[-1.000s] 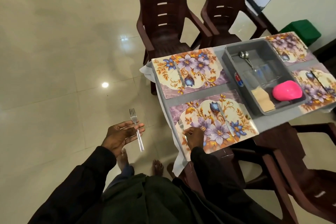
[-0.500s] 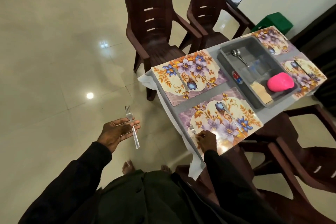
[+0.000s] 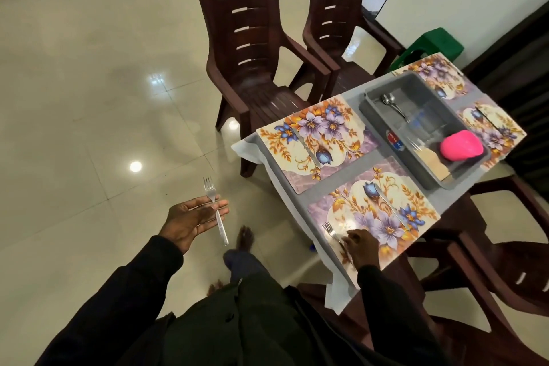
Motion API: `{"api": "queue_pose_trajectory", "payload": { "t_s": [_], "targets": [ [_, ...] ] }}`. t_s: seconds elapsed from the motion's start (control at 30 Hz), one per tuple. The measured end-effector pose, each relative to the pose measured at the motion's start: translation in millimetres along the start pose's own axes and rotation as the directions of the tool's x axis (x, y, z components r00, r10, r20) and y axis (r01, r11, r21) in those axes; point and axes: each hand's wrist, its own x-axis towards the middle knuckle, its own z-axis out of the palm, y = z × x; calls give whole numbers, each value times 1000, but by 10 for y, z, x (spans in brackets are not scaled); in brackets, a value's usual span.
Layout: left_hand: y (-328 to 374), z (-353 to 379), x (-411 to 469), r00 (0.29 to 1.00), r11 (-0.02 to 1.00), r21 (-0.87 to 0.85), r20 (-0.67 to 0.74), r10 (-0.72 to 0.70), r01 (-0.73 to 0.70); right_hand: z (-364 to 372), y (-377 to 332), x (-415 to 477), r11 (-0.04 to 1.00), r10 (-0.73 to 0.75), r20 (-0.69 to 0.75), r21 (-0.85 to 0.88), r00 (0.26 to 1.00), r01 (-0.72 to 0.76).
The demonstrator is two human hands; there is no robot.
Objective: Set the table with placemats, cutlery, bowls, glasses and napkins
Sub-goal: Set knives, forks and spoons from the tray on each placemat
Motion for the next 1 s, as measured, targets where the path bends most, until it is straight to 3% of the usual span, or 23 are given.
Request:
{"api": "queue_pose_trajectory", "payload": {
  "t_s": [0.2, 0.3, 0.4, 0.53, 0.6, 0.67, 0.83, 1.0],
  "targets": [
    [395, 68, 556, 999, 997, 75, 36, -30, 27, 95, -598, 181, 956, 38, -116, 295, 993, -2],
    [690, 207, 882, 998, 992, 121, 46, -40, 34, 245, -1175, 422, 919, -12, -85, 391, 996, 45],
    [1059, 406, 1217, 996, 988, 146, 75, -51, 39, 413, -1956, 622, 857, -155, 106, 510, 982, 80],
    [1517, 784, 1690, 993, 985, 171, 119, -20, 0, 537, -2993, 918, 670, -299, 376, 737, 877, -87],
    [1680, 953, 1928, 990, 978, 205, 144, 0, -30, 573, -3336, 1103, 639, -379, 447, 760, 810, -120],
    [1803, 1062, 2124, 987, 975, 219, 159, 4, -39, 572, -3560, 1232, 650, -394, 464, 751, 794, -117],
    [2123, 1354, 2565, 978, 965, 255, 207, 4, -58, 504, -3813, 1576, 708, -350, 316, 706, 882, 29],
    [2359, 1668, 3070, 963, 941, 334, 267, -34, -60, 391, -3806, 1839, 728, -275, 295, 686, 915, -2]
  ]
}}
